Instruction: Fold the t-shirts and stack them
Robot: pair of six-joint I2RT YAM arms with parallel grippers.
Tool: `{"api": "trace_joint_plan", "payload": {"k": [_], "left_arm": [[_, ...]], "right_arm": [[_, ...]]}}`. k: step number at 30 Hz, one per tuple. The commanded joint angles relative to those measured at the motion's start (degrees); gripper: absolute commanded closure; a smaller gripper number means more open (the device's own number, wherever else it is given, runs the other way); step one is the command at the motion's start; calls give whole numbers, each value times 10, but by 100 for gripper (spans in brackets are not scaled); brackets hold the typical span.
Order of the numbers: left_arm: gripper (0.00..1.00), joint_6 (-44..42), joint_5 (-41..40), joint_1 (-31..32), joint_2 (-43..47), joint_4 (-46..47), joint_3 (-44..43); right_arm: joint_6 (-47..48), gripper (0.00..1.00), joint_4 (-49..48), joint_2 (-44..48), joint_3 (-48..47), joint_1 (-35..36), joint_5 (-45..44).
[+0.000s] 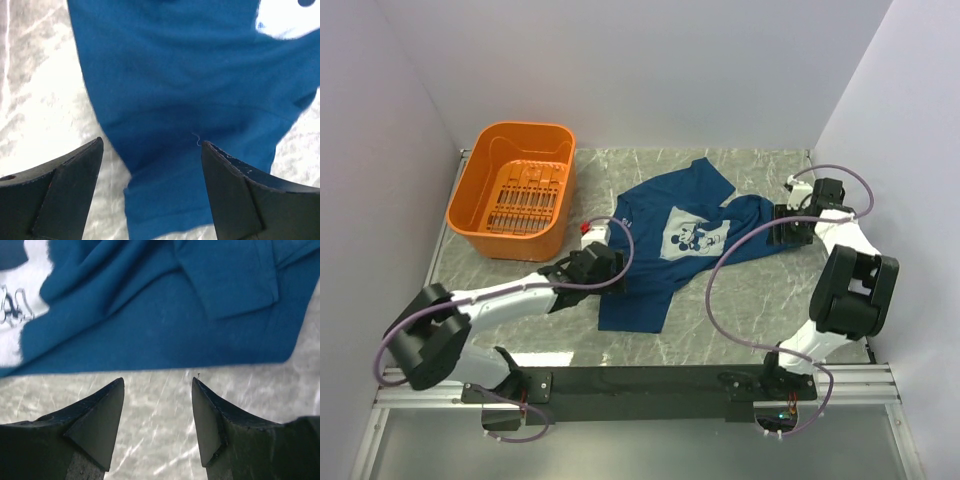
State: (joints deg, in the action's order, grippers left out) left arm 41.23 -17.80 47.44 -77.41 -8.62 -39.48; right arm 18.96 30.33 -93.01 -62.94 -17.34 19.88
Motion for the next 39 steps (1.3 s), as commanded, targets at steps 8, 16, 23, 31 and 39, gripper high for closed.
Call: {"api": "trace_joint_plan", "payload": {"k": [8,16,23,31,39], "left_arm": [[16,-178,101,-93,-179,40,-297],[19,-235,211,-173,-430,-37,-653],[20,-157,310,-218,-638,-55,-883],[16,-75,320,-226,-728,-10,-975],[18,-69,305,-225,-760,-73,-991]], "right_arm": [[31,36,33,-75,-177,-1,191],[-41,36,11,-169,-285,30,107],[-61,37,17,-256,-361,90,-66],[-60,37,36,-294,-406,100,-108],[-69,38,36,-283,-398,100,-90]]}}
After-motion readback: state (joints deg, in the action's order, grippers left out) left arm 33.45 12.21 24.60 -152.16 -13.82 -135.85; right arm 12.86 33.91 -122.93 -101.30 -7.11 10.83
